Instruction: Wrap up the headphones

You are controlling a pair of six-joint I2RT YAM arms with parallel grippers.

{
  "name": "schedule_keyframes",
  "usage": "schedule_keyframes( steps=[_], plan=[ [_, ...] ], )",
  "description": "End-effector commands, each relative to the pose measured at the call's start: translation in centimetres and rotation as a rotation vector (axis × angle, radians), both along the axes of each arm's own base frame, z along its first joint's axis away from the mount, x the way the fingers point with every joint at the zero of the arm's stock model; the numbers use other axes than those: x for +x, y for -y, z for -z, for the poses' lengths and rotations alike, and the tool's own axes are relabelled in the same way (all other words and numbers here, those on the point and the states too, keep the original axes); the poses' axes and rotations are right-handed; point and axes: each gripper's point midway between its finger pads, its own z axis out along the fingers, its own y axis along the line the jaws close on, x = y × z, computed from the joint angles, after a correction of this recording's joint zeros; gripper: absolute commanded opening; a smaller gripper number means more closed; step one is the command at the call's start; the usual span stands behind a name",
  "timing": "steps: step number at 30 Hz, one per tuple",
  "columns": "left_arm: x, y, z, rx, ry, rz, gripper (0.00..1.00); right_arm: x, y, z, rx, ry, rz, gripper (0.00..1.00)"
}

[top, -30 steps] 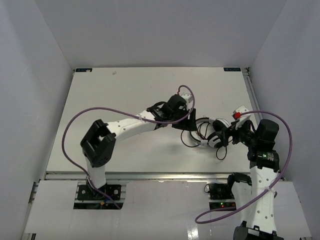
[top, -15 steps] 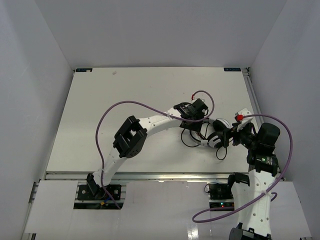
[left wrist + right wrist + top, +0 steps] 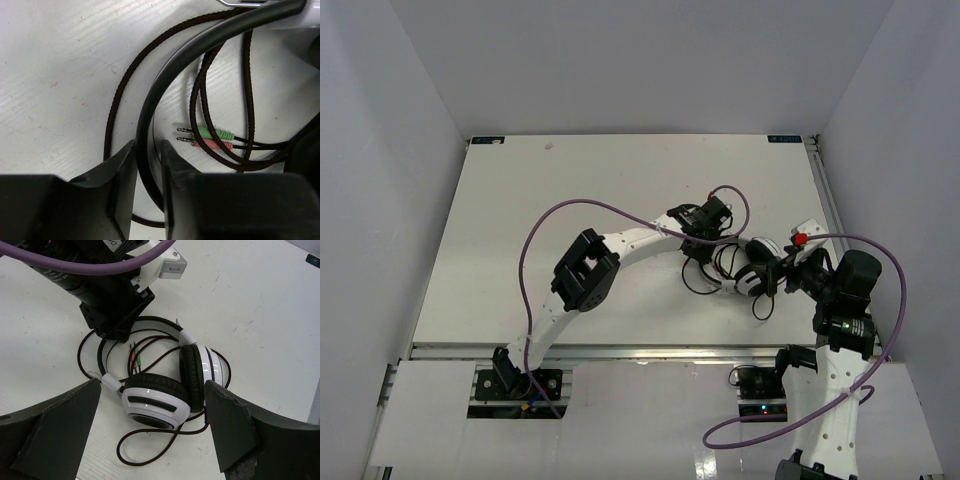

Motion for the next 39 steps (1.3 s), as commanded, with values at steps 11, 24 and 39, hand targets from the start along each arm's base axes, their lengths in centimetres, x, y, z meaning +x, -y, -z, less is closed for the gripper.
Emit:
schedule_keyframes(
  steps=[11,24,39],
  plan=[
    [0.9,-1.3,-4.6,-0.089,0.042,-0.064,0.00,-0.5,-0.9,-2.9,-0.008,0.082,-0.058,0.90],
    [1.7,-19.6,-19.5,-0.310,0.257,-0.380,0.00,-6.2,-6.9,-8.3,-0.030,0.204,-0.613,0.90],
    [-0.8,-29.4,-26.5,-0.376,0.362,-0.549,0.00,0.0,-12.4,-5.7,0.023,0.060,-0.654,0.90]
  ],
)
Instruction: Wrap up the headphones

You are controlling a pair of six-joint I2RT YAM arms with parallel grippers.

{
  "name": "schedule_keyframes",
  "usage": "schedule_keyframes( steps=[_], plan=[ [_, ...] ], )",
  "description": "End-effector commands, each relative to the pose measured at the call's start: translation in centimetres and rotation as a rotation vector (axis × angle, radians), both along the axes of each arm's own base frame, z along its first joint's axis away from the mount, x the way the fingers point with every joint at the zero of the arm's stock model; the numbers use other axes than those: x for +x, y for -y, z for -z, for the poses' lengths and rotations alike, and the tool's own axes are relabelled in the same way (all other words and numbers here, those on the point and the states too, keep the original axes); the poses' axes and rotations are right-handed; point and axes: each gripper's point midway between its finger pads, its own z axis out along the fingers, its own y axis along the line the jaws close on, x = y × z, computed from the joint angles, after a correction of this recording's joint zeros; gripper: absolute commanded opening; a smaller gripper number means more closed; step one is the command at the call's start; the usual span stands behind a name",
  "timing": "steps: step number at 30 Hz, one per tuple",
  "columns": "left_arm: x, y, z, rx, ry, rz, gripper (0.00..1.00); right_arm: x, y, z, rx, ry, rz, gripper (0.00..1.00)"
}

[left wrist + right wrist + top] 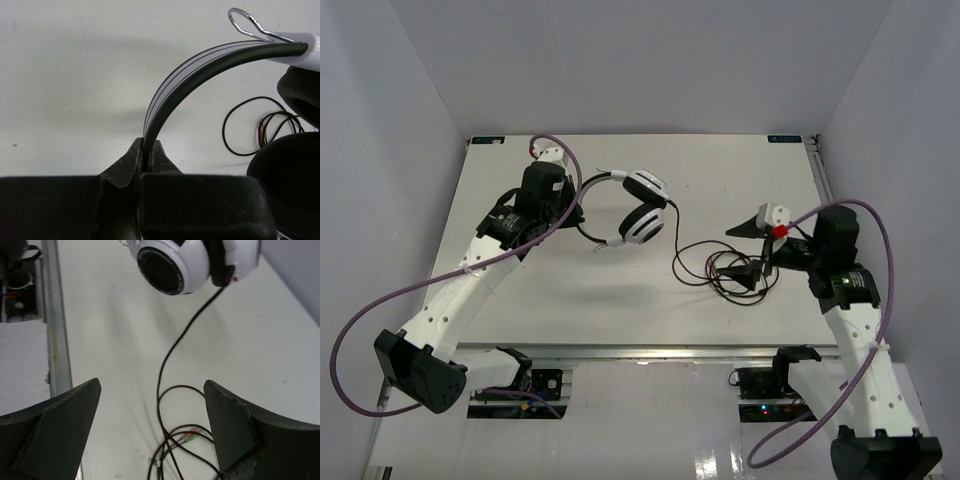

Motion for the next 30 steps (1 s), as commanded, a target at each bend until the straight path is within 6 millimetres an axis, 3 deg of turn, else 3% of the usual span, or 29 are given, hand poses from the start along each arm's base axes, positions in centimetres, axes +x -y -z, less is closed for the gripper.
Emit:
schedule_keyframes(
  steps=[1,9,13,17,22,26,30],
  plan=[
    [-0.8,0.8,-4.1,-0.126,0.061,0.011,0.00,2.7,-2.3,3.0,-0.096,-0.079,0.058,0.90],
    [-0.5,1.3,-5.4,-0.171,0.054,0.012,0.00,3.3,-5.4,9.9,-0.234,-0.148,-0.107,0.90],
    [-0.5,1.7,-7.0,-0.223,0.071,0.025,0.00,4.0,-6.6,12.2,-0.253,-0.124,-0.163,0.90],
    [-0.2,1.7,-8.2,-0.289,0.073,0.029,0.00,2.7,-7.3,14.7,-0.257,-0.126,-0.281,0.91],
    [1.2,-0.4,-8.7,-0.477,0.061,0.003,0.00,1.5,-6.9,16.2,-0.263,-0.079,-0.325,0.98],
    [2.3,-2.3,-9.0,-0.611,0.063,-0.019,0.00,1.0,-6.7,16.6,-0.256,-0.048,-0.336,0.85],
    [2.7,-2.5,-10.0,-0.688,0.058,-0.018,0.00,0.4,-6.9,16.8,-0.250,-0.059,-0.382,0.61]
  ],
)
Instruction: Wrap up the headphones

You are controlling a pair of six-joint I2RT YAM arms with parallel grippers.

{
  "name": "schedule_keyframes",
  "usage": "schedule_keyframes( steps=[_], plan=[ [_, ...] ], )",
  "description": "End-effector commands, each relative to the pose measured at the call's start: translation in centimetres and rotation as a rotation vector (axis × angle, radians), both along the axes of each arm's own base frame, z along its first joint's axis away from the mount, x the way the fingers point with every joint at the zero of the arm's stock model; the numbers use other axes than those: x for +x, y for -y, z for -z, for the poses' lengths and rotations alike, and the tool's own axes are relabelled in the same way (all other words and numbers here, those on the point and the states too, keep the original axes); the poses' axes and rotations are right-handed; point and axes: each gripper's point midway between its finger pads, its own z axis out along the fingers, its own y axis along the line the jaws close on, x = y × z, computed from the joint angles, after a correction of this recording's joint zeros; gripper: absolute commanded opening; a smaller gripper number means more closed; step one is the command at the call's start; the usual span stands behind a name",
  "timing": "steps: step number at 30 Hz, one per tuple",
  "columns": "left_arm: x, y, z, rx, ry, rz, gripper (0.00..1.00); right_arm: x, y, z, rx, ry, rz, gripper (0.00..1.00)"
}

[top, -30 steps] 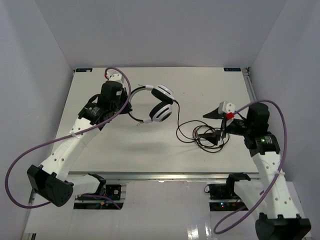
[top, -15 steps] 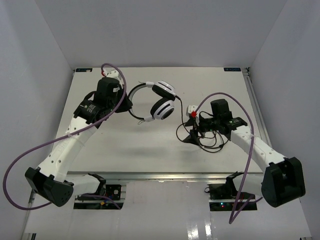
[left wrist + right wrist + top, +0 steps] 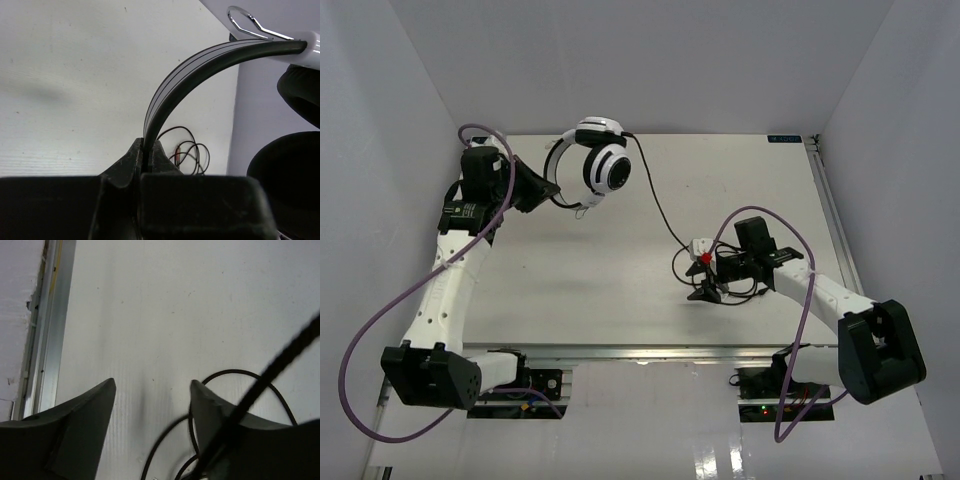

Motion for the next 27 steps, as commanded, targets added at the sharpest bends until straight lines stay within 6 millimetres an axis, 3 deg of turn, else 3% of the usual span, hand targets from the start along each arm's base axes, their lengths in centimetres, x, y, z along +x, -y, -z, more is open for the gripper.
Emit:
schedule_keyframes(
  steps=[1,5,9,11,13,16,19,21,22,24,27],
  plan=[
    [-0.2,1.9,-6.6,-0.204,0.152,0.085,0.00,-0.2,-0.9,-1.3,0.058,0.066,-0.092,0.53],
    [0.7,1.6,-8.2,-0.258,0.180,0.049,0.00,0.0,-0.9,-1.8,0.057,0.069,-0.090,0.37],
    [2.1,1.0,-9.1,-0.289,0.200,0.003,0.00,0.7,-0.5,-2.6,0.035,0.104,-0.034,0.29],
    [3.1,0.7,-8.9,-0.295,0.201,-0.034,0.00,1.6,-0.1,-3.0,0.008,0.122,0.032,0.15],
    [4.2,0.2,-8.1,-0.312,0.185,-0.082,0.00,2.5,0.1,-3.6,-0.017,0.149,0.084,0.08],
    [5.7,0.3,-6.1,-0.324,0.154,-0.154,0.00,4.9,1.2,-3.8,-0.140,0.200,0.235,0.08],
    [7.5,2.2,-3.4,-0.227,0.131,-0.202,0.00,6.9,1.6,-4.0,-0.286,0.257,0.340,0.08],
    [8.4,4.6,-0.6,-0.099,0.097,-0.187,0.00,8.2,1.9,-4.6,-0.377,0.309,0.389,0.08],
    [8.8,5.4,-0.4,-0.051,0.107,-0.178,0.00,8.6,2.0,-4.8,-0.402,0.333,0.402,0.08],
    [9.0,7.5,2.1,0.067,0.076,-0.148,0.00,9.9,3.1,-5.4,-0.492,0.417,0.464,0.08],
    [9.0,8.4,5.7,0.291,0.041,-0.103,0.00,10.8,4.6,-6.9,-0.601,0.576,0.519,0.08]
  ],
)
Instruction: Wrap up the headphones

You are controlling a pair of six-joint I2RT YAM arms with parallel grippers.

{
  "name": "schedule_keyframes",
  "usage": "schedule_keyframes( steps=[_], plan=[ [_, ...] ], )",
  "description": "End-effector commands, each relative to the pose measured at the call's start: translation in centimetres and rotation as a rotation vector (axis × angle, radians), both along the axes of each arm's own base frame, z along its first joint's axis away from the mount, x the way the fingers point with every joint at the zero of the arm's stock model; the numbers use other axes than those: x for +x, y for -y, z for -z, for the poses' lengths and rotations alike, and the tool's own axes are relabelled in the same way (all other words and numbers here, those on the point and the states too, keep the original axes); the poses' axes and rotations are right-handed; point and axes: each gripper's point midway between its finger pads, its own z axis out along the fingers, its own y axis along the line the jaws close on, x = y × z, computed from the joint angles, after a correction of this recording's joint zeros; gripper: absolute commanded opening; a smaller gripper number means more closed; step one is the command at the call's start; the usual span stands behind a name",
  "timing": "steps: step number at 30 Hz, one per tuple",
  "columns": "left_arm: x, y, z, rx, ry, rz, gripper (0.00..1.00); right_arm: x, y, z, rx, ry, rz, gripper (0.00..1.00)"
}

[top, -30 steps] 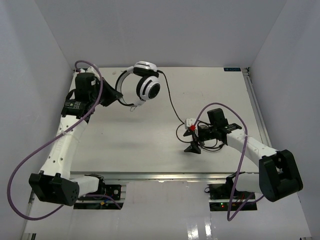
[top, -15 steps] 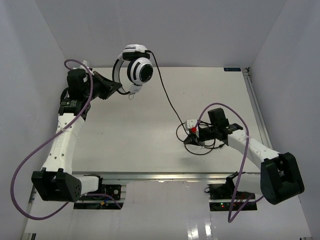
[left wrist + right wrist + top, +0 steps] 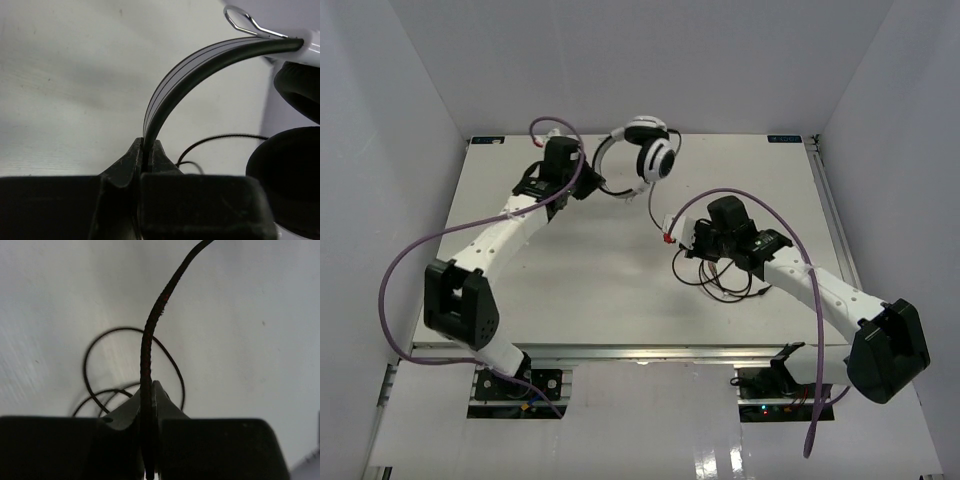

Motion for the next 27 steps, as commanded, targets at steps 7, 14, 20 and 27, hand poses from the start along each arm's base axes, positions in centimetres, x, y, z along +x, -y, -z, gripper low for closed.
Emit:
schedule_keyframes(
  steps=[7,14,20,27],
  plan=[
    [-2.0,2.0,7.1,0.461,-0.033,0.185,0.00,2.8,3.5,-9.4,-0.151,0.411,0.152,0.08],
    [-5.5,8.4,8.5,0.474,0.013,0.430,0.00,0.7,-0.4,-13.2,0.068,0.321,0.025,0.07],
    [-9.1,9.9,7.3,0.452,0.081,0.532,0.00,3.7,1.0,-14.7,0.103,0.351,0.152,0.08],
    [-12.7,7.7,4.5,0.437,0.171,0.558,0.00,6.2,4.4,-15.2,0.191,0.314,0.267,0.08]
  ],
)
